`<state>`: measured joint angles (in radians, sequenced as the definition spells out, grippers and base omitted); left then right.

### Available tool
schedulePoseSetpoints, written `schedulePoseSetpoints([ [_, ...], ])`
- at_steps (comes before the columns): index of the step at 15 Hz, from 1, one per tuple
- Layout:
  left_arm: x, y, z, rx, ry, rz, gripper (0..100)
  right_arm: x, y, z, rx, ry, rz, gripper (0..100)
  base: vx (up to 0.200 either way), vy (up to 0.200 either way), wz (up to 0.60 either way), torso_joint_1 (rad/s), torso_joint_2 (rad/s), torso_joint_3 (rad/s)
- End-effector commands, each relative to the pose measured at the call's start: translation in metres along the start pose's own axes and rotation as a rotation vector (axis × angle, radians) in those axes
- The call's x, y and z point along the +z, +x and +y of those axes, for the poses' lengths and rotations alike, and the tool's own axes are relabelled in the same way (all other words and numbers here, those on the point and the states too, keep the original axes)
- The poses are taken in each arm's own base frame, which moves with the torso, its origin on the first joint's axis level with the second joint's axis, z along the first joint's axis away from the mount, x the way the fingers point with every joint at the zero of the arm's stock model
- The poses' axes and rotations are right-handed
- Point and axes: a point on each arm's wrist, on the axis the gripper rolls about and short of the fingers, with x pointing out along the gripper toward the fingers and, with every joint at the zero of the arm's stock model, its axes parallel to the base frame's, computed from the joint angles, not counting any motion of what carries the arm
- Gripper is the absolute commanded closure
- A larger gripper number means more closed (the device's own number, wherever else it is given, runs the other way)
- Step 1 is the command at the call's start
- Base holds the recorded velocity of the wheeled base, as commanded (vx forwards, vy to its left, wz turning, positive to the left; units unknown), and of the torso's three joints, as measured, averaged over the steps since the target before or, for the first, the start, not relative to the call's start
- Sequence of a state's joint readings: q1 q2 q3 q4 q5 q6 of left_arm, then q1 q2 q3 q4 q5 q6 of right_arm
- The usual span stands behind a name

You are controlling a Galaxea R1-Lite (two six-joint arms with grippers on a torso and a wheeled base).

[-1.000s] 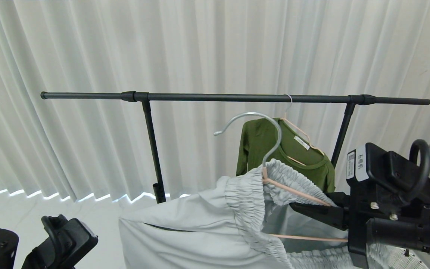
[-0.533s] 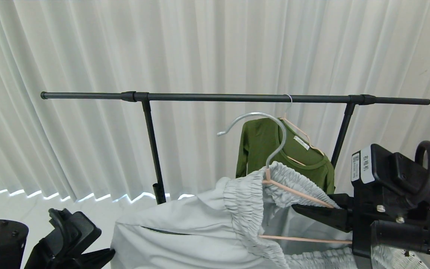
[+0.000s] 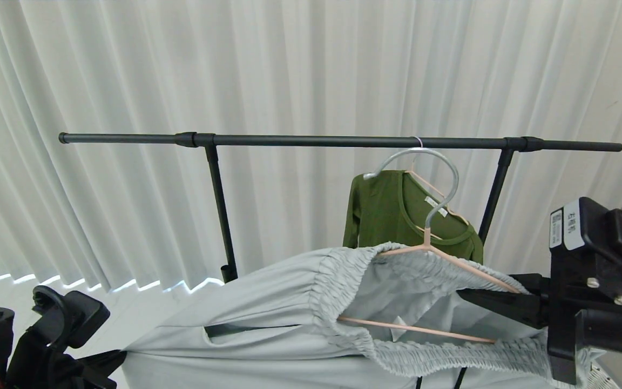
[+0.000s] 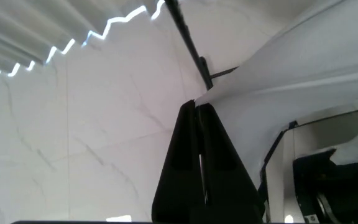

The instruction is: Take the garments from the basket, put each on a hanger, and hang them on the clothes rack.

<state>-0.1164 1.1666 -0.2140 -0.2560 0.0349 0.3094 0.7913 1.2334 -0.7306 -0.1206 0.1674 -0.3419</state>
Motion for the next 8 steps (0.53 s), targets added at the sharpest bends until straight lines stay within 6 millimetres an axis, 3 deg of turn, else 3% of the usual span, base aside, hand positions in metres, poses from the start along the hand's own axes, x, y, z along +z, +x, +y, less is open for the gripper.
schedulePoseSetpoints([
  [1,-0.0008,0.0007,0.0009,0.007,-0.005,0.009,100,0.0016,-0.0027,-0.0003,-0.005,-0.002,-0.011,100,0.0,0.0,0.0,0.0,0.0,0.0],
  [4,0.0003,-0.0009,0.0003,0.005,0.01,-0.005,100,0.0021,-0.0033,-0.0004,-0.006,-0.001,-0.014,100,0.0,0.0,0.0,0.0,0.0,0.0],
  [5,0.0005,-0.0012,-0.0002,0.002,0.012,-0.008,0,0.0021,-0.0033,-0.0005,-0.008,-0.001,-0.013,100,0.0,0.0,0.0,0.0,0.0,0.0],
  [8,0.0021,-0.0059,-0.0005,0.004,0.009,-0.039,0,-0.0004,-0.0046,-0.0057,-0.037,0.011,-0.002,100,0.0,0.0,0.0,0.0,0.0,0.0],
])
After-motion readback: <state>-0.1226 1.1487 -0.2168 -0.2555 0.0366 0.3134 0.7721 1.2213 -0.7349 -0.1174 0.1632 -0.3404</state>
